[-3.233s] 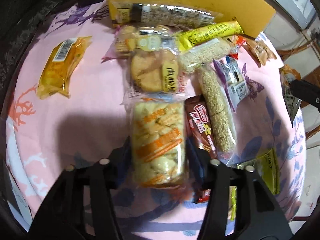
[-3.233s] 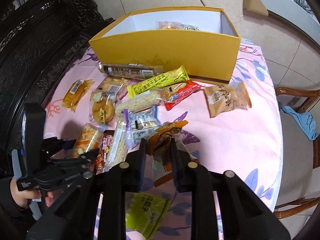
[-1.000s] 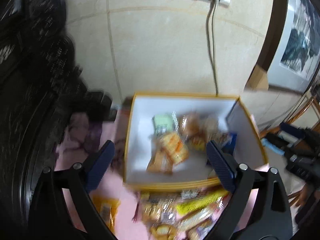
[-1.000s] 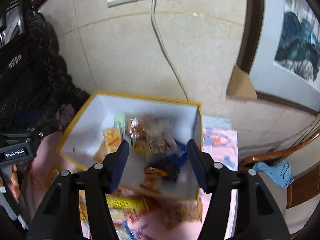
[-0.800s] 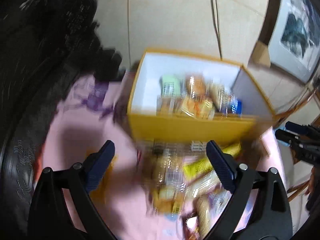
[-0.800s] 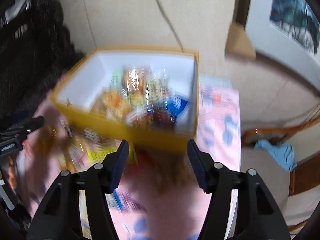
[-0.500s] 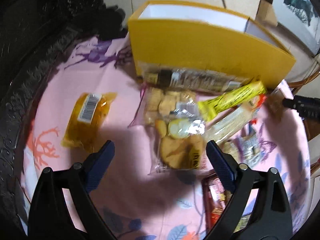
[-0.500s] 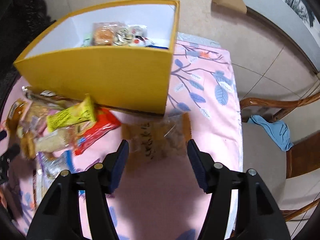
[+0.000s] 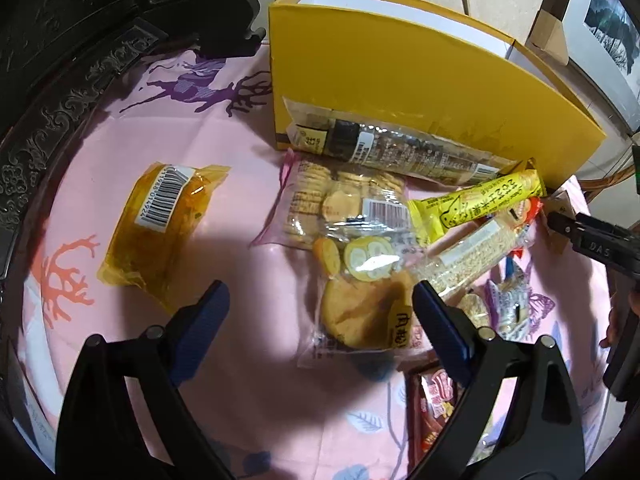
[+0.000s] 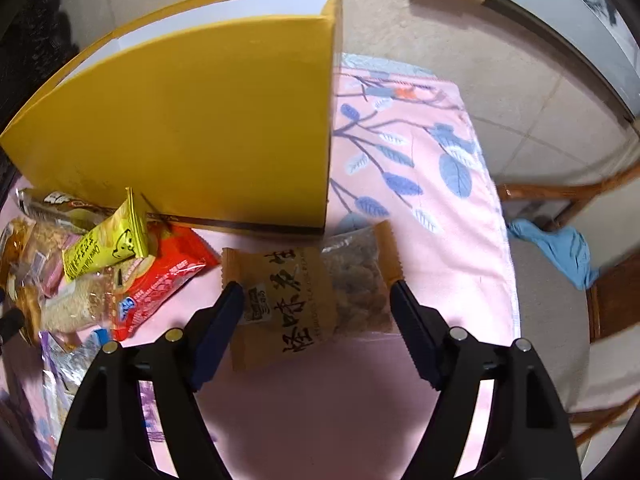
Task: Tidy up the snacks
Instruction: 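Move the right tool to the tan nut packet while the left tool grasps the round cookie packet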
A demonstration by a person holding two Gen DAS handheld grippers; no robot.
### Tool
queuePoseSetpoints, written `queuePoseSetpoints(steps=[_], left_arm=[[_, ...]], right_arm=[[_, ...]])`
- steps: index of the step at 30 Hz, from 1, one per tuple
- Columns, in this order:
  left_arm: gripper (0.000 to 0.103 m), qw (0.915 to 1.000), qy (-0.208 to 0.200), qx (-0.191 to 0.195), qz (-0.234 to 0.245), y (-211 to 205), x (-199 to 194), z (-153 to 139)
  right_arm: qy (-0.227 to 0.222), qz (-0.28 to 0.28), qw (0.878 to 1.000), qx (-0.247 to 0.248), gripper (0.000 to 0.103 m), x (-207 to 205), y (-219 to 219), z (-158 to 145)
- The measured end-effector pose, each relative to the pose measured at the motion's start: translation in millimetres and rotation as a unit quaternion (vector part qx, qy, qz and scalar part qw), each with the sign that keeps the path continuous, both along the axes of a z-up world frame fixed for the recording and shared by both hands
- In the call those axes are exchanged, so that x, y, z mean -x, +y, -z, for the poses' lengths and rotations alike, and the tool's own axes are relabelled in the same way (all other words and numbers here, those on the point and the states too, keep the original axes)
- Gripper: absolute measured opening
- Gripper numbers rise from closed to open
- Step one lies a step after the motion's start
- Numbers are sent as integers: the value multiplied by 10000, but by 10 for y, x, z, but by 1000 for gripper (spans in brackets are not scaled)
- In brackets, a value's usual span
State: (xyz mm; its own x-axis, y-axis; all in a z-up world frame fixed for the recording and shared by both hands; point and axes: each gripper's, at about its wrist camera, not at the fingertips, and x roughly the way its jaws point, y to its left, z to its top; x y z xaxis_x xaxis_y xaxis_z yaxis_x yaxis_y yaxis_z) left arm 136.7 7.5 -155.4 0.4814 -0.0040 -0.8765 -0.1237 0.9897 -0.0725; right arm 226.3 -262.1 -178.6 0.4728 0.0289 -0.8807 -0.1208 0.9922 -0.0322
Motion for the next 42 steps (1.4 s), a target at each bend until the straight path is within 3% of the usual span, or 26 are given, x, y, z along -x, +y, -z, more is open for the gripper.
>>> queuePoseSetpoints(steps=[4,9,12,15,17,19,21,30,35,42], left_arm=[[94,9999,52,103,21,-15,16,12],[94,9996,-23,117,262,-151,32,2],[94,9995,177,-16,271,-193,-36,99],[95,9993,314,136,173,-141,-72,221],[82,9988,270,386,127,-102,-72,267],[56,9983,144,436,366,-178,-65,215],[56,9984,165,263,480,-273,-81,200],[55,9980,284,445,351,-236,-60,185],[55,9977,291,550,258,-156,-43,138],[55,9971,349,618,285,-149,-77,160]], right_arm=[[-90,-107,9994,326,77,95,114,13],[-83,86,9996,262,77,142,101,12],[-74,65,9998,185,77,179,77,8],[-5,101,9998,159,77,230,45,-14],[-22,115,9998,130,77,286,28,-61],[-143,109,9997,166,77,350,0,-133],[-177,108,9996,198,77,390,-35,-168],[125,64,9995,278,77,349,27,-40],[82,316,9993,-206,77,532,-203,-191],[375,48,9960,-815,77,653,-192,-93]])
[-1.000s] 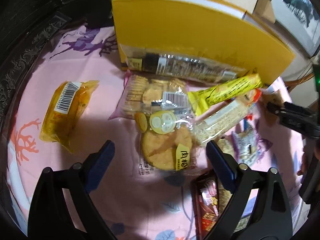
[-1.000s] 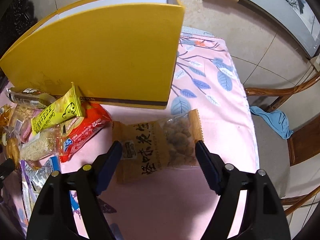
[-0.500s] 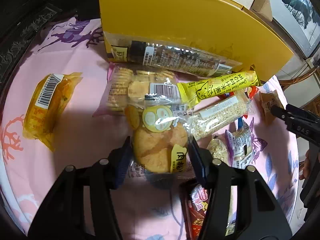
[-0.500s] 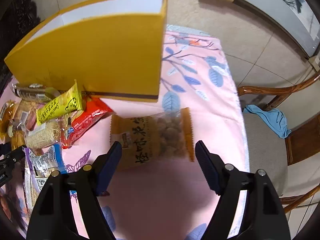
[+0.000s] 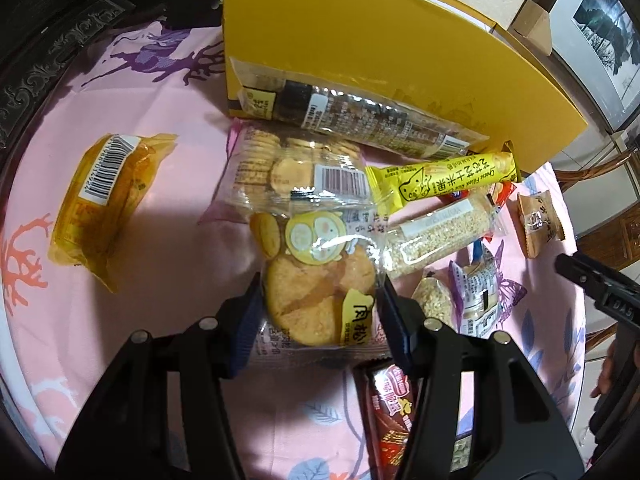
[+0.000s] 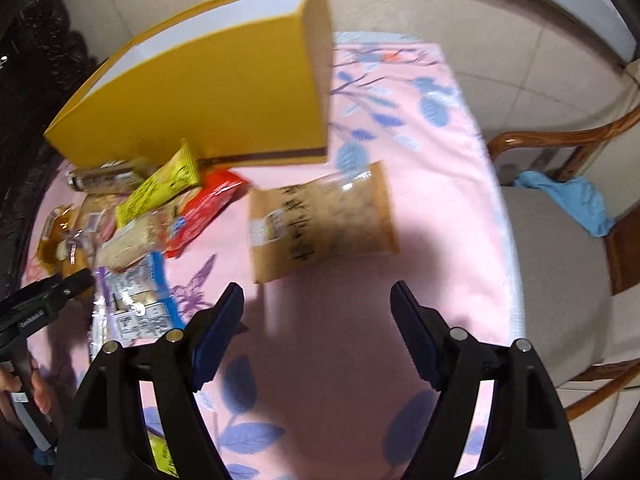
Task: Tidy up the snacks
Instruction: 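Move the right tool to the tan nut packet while the left tool grasps the round cookie packet, then close the right tool on the tan nut packet and lift it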
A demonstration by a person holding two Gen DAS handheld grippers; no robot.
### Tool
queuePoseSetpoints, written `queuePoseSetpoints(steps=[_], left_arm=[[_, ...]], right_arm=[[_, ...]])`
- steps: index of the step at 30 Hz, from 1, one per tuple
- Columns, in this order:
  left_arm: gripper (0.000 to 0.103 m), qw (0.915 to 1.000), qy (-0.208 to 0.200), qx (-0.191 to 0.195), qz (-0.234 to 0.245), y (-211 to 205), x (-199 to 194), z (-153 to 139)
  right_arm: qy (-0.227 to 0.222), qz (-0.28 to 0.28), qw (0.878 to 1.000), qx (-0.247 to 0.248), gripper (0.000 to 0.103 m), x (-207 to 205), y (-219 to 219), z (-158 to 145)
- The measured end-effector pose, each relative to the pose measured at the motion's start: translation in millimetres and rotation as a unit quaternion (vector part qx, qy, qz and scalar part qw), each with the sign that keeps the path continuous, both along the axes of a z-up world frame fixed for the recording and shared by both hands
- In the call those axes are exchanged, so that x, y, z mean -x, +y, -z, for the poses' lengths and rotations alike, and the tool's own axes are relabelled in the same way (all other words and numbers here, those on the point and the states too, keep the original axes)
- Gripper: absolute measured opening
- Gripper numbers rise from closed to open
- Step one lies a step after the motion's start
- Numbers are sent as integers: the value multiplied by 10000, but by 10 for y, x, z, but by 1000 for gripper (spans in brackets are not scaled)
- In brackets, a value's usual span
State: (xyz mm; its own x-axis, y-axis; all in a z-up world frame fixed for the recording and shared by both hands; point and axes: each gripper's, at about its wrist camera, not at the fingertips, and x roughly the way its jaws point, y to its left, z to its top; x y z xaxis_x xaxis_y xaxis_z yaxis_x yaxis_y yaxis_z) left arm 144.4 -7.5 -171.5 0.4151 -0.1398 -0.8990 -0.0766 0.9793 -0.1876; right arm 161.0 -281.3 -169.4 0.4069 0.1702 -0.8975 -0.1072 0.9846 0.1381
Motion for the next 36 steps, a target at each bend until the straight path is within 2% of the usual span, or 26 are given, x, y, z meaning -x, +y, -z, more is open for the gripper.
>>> queuePoseSetpoints(steps=[3,5,7,9,11,13,14,15,17,20,28,36], left_arm=[[55,10000,3,-31,59,-16,0,1],[55,10000,11,-39,77,-28,5,0],[55,9999,24,-42,88,-34,3,2],[55,9999,37,-45,99,-35,0,5],[55,9999,55,-50,101,-37,-11,13],[55,9999,65,-50,111,-34,-15,15],[55,9999,65,-44,112,-25,-13,15],[55,9999,65,-36,111,-18,-15,18],[55,9999,72,-29,116,-13,-18,32],[55,9999,52,-23,117,-11,-16,36],[55,9996,-265,57,90,47,53,-188],[55,9975,-674,202,78,43,68,-647]], right_arm=[[-33,181,9997,-166,77,-178,56,74],[-96,487,9985,-248,77,-324,29,83],[-137,1067,9927,-539,77,-480,-37,87],[-117,1479,9874,-558,77,-565,-66,108],[-18,1713,9845,-366,79,-643,-47,168],[-1,1588,9873,40,77,-636,41,195],[-9,1486,9885,268,74,-606,92,211],[-43,1498,9882,299,70,-559,88,215],[-217,1577,9867,325,44,-463,46,213],[-312,1455,9886,244,34,-391,-41,187],[-634,1224,9902,-217,33,-113,-187,-261],[-1121,729,9903,-390,33,73,70,-720]])
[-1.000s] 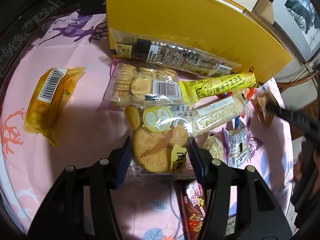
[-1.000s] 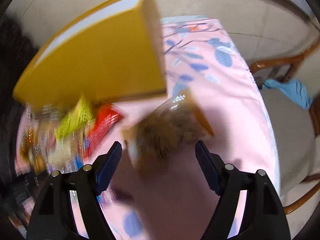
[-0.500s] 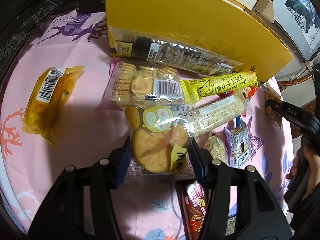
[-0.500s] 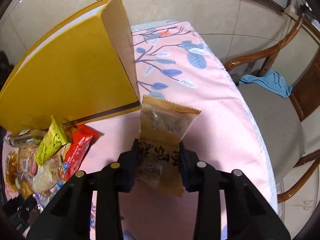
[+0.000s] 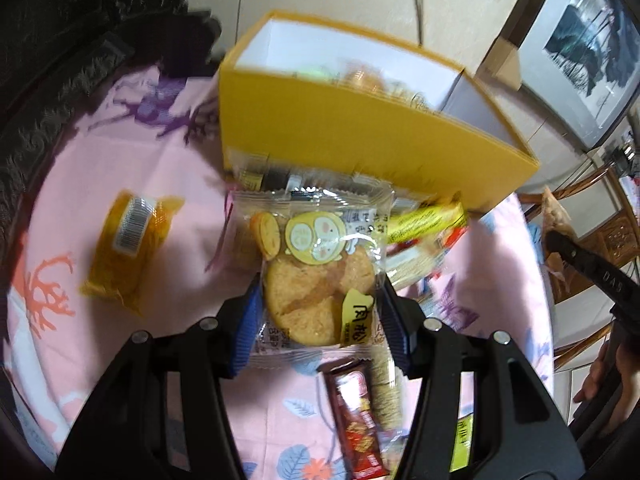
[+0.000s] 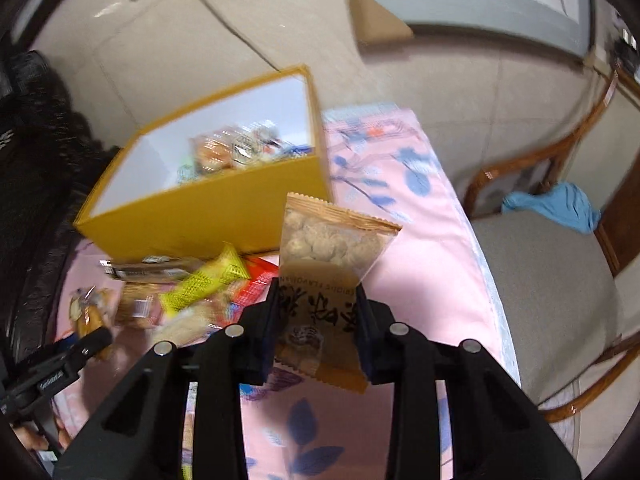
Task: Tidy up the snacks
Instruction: 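Close the right tool on the tan nut packet and lift it, then carry the nut packet and cookie packet into the box and release both, then grasp the clear blue-labelled packet with the right tool while the left tool grasps the round-biscuit bag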
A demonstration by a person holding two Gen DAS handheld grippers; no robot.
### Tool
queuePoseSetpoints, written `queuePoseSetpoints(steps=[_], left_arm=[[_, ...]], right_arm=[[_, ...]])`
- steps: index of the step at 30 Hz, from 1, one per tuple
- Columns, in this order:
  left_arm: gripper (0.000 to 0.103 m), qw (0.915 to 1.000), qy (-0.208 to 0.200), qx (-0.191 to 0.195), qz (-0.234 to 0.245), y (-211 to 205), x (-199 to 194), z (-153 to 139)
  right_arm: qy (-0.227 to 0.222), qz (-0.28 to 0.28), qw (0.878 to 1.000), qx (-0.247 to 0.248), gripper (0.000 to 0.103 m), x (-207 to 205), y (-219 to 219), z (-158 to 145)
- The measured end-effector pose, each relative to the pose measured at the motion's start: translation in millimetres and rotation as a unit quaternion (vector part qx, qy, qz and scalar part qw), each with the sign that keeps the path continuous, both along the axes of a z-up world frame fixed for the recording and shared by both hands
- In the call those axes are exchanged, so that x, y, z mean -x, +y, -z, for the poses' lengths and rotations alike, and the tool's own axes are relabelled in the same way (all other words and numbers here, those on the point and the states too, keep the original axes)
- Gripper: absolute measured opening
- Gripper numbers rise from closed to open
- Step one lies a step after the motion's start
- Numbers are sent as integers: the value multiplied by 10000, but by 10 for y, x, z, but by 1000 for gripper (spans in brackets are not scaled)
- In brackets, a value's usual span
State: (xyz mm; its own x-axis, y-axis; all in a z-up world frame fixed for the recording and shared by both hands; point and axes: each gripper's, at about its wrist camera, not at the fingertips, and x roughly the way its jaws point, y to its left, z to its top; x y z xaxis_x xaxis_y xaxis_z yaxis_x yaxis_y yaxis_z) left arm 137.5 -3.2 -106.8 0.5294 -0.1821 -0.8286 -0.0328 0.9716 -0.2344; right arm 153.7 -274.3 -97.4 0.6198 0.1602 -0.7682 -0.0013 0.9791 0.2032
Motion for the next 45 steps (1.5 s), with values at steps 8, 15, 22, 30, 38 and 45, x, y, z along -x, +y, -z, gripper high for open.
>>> queuePoseSetpoints(steps=[8,15,22,30,38,45], left_arm=[[55,9989,-463,-15,89,-95,-265,-507],[55,9968,-775,-105,152,-97,-729,-810],[61,9963,-782,-330,126,-78,-1512,-1141],[93,9922,-1123,-489,-229,97,-1676,-1501],[94,9937,-968,-520,-212,161,-1135,-1230],[94,9986,-187,-330,-365,228,-313,-389]], right_arm=[[-361,-537,9979,5,33,-105,404,-393],[-535,-722,9959,65,33,-418,602,-599],[-791,-720,9942,85,36,-1036,776,-965],[-1073,-628,9905,593,63,-1338,806,-1303],[-815,-1225,9886,308,63,-926,818,-1161],[28,-1889,9818,213,64,-137,831,-391]])
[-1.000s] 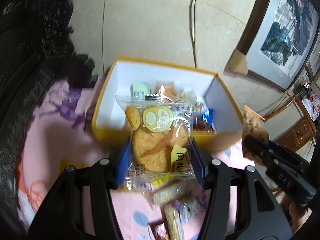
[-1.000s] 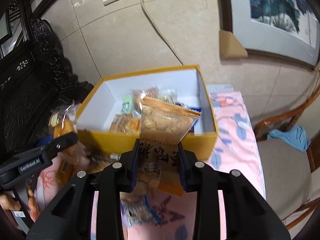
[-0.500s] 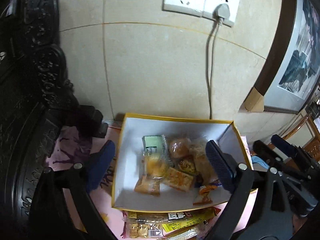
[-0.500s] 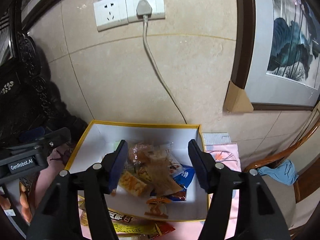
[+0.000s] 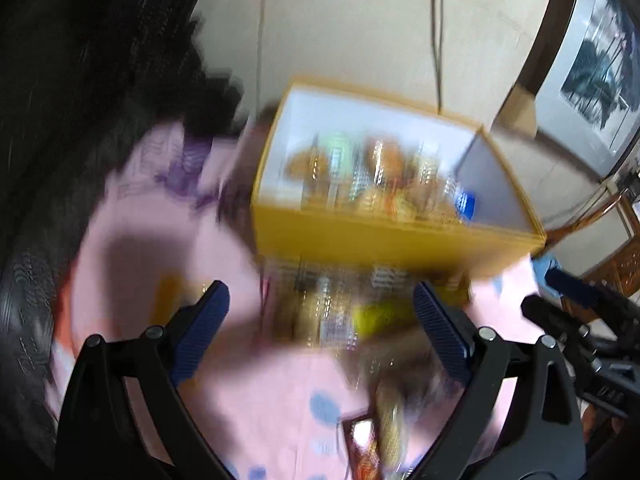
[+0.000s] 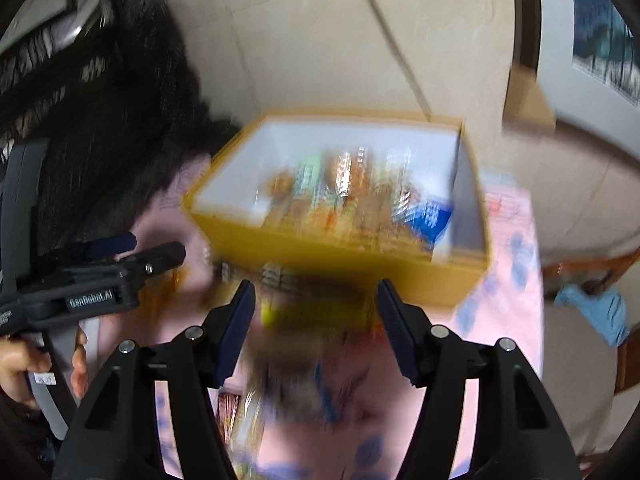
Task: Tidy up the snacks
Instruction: 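Grasp the clear blue-labelled packet with the right tool while the left tool grasps the round-biscuit bag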
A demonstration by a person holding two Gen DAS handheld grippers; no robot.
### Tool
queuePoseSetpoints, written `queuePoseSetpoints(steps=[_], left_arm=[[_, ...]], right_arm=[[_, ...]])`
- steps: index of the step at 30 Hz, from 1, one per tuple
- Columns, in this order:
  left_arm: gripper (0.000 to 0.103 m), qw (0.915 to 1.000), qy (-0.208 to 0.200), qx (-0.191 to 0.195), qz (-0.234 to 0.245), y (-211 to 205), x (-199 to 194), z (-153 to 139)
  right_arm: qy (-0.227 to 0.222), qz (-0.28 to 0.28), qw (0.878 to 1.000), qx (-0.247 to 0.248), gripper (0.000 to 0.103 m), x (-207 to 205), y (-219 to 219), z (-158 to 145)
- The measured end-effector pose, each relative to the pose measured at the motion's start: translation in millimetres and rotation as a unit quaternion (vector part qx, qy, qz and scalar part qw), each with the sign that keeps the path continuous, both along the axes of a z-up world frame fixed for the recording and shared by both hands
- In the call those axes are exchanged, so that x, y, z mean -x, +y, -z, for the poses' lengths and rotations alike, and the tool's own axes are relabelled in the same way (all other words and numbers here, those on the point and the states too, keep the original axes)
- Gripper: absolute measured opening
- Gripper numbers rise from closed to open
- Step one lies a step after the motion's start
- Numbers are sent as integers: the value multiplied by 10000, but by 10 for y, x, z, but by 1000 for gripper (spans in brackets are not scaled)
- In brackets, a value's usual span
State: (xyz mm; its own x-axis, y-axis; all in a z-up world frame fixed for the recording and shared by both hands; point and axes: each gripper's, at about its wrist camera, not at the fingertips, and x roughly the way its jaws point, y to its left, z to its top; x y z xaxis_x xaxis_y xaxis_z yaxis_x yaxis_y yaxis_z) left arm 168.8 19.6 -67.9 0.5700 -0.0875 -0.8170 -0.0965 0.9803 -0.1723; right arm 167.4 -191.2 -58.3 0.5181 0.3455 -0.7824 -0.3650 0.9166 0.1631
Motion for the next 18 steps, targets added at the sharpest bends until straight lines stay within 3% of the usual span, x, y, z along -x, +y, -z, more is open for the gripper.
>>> queuePoseSetpoints(steps=[3,6,18], left_arm=[[94,9989,467,39,-85,67,302,420],[94,9967,787,56,-182,154,433,632],[94,9968,783,-82,164,21,581,650]], right_arm=[[553,-14,9984,142,64,250,37,461],[927,39,9956,106,64,344,91,789],[1165,-107,9927,281,67,246,342,1136]])
